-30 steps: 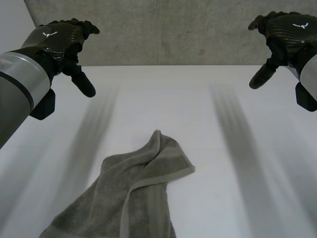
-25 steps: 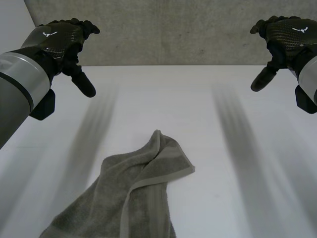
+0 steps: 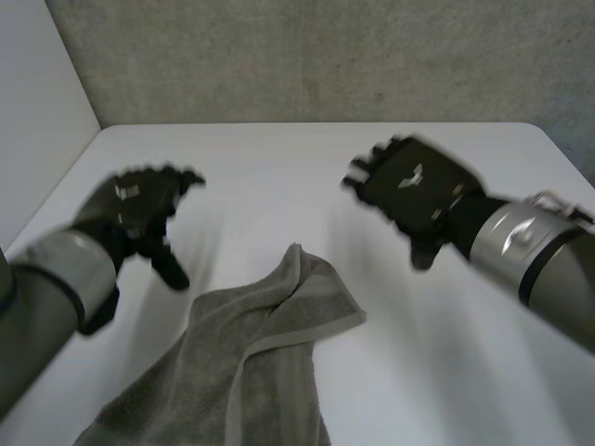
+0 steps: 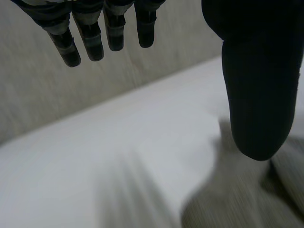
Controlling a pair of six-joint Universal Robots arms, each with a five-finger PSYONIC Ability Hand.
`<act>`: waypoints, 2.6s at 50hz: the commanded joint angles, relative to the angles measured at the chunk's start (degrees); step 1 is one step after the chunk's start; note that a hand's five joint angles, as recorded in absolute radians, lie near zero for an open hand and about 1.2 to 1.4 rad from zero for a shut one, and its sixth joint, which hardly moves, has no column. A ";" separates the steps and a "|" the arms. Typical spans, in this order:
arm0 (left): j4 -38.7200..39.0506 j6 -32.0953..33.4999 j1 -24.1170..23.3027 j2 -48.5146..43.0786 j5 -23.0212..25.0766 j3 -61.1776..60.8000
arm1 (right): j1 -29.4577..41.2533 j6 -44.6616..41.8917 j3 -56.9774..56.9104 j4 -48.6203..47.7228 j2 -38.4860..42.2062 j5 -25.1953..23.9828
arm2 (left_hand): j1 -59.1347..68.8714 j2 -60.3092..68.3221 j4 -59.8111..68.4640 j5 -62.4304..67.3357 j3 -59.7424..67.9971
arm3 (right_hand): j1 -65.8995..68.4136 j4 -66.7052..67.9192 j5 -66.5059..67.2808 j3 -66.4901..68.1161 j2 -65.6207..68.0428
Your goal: Fold the laundry
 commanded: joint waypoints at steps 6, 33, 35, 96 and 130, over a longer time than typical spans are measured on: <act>10.28 0.14 0.63 0.43 -0.09 -19.97 | 7.40 5.53 3.00 -1.48 11.33 -8.17 | 2.13 2.19 2.20 1.95 2.14 | -2.75 -4.20 -3.17 -3.56 -3.73; 22.59 5.50 0.81 -5.28 -0.27 -26.39 | 14.16 18.53 5.38 -23.01 25.31 -5.88 | 47.55 47.61 47.62 47.37 47.56 | 26.18 24.73 25.76 25.37 25.20; 22.68 5.50 0.81 -5.28 -0.27 -26.13 | 14.16 18.53 5.11 -23.71 25.31 -4.05 | 53.07 53.13 53.14 52.89 53.08 | 39.39 37.93 38.97 38.57 38.40; 14.50 30.98 -0.69 1.05 21.43 -32.97 | -32.24 -2.47 19.34 -16.49 2.81 -6.05 | 1.29 1.35 1.36 1.11 1.30 | -3.00 -4.45 -3.42 -3.82 -3.99; 29.18 30.90 -0.77 -5.54 24.96 -30.96 | -29.34 -2.56 24.19 -19.59 2.81 -6.32 | 16.60 16.66 16.67 16.42 16.61 | -3.00 -4.45 -3.42 -3.82 -3.99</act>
